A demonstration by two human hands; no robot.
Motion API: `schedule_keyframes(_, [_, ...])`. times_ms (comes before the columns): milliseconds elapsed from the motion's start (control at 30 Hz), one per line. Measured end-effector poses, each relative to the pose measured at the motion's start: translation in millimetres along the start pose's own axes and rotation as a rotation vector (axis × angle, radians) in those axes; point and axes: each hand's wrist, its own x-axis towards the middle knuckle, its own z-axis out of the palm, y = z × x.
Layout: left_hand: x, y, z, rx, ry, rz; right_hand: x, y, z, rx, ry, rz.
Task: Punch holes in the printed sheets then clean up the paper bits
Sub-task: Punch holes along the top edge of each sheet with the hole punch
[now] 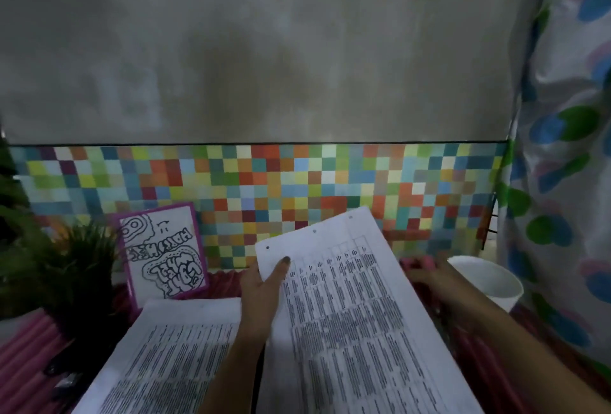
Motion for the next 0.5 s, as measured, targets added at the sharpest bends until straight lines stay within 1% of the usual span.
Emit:
schedule_keyframes(33, [0.9, 4.6, 0.9, 0.000, 0.013, 0.011, -4.2, 6.7, 4.4, -0.017, 0.014, 0.018])
schedule_keyframes(67, [2.6, 10.2, 1.9, 0.000, 0.024, 0.040, -7.7, 10.6, 7.3, 0.018, 0.033, 0.031])
schedule_keyframes(167, [9.4, 36.7, 0.1, 0.024, 0.068, 0.156, -22.0, -0.9, 16.8, 0.366, -0.024, 0.062])
schedule_keyframes(200, [11.5, 46.9, 1.3, 0.017, 0.080, 0.204, -27.1, -8.0, 15.0, 0.467, -0.015, 0.028])
schedule_keyframes(233, [12.3, 57.2, 0.0, 0.011, 0.099, 0.240, -29.1, -13.1, 13.5, 0.512, -0.003, -0.036])
schedule_keyframes(267, [12.6, 68.3, -0.9, -0.003, 0.118, 0.271, -29.2, -18.5, 13.5, 0.484, 0.024, -0.122])
schedule_keyframes(333, [9.3, 90.5, -0.4, -0.028, 0.136, 0.340, -32.5, -31.2, 16.0, 0.352, 0.063, -0.276])
schedule_keyframes(400, [2.1, 110.4, 2.2, -0.056, 0.132, 0.415, -32.1, -37.9, 20.9, 0.228, 0.111, -0.392])
schedule_keyframes(467, [-8.9, 129.5, 5.2, -0.093, 0.142, 0.475, -32.6, -42.0, 26.6, 0.191, 0.213, -0.480])
schedule_keyframes(500, [-13.6, 136.0, 4.8, -0.104, 0.145, 0.502, -35.1, -44.2, 29.6, 0.212, 0.247, -0.511])
